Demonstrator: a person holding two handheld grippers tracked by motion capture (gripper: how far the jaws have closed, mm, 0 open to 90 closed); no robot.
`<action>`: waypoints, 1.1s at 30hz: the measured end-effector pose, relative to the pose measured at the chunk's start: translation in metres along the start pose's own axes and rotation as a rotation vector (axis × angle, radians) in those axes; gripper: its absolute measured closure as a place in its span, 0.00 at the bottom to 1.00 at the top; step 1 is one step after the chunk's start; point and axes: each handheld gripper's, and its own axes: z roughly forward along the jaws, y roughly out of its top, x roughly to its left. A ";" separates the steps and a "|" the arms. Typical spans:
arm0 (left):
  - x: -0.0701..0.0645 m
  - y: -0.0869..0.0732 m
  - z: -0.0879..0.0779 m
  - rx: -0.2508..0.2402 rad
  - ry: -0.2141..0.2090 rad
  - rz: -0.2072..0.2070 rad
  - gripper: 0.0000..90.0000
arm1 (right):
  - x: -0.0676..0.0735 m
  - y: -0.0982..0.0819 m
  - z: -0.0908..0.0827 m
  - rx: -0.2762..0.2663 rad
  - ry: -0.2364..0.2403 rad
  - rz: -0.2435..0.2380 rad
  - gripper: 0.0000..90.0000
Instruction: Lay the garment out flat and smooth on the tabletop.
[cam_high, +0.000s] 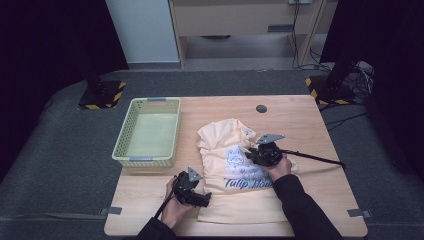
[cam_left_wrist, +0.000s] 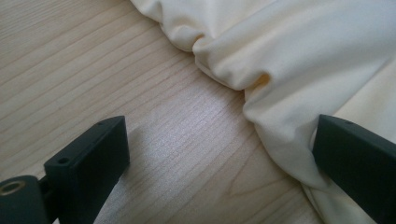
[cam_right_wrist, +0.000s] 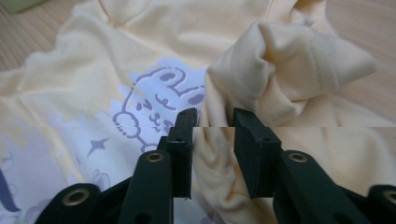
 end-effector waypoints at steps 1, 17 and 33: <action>0.000 0.000 0.000 0.000 0.000 0.000 0.03 | -0.001 0.003 -0.005 -0.014 -0.004 0.007 0.73; 0.000 0.000 0.000 0.000 -0.001 0.001 0.03 | -0.037 0.031 -0.029 -0.045 -0.174 0.037 0.60; 0.000 0.000 0.000 0.000 -0.003 0.004 0.03 | -0.063 0.014 0.012 0.120 -0.212 0.086 0.60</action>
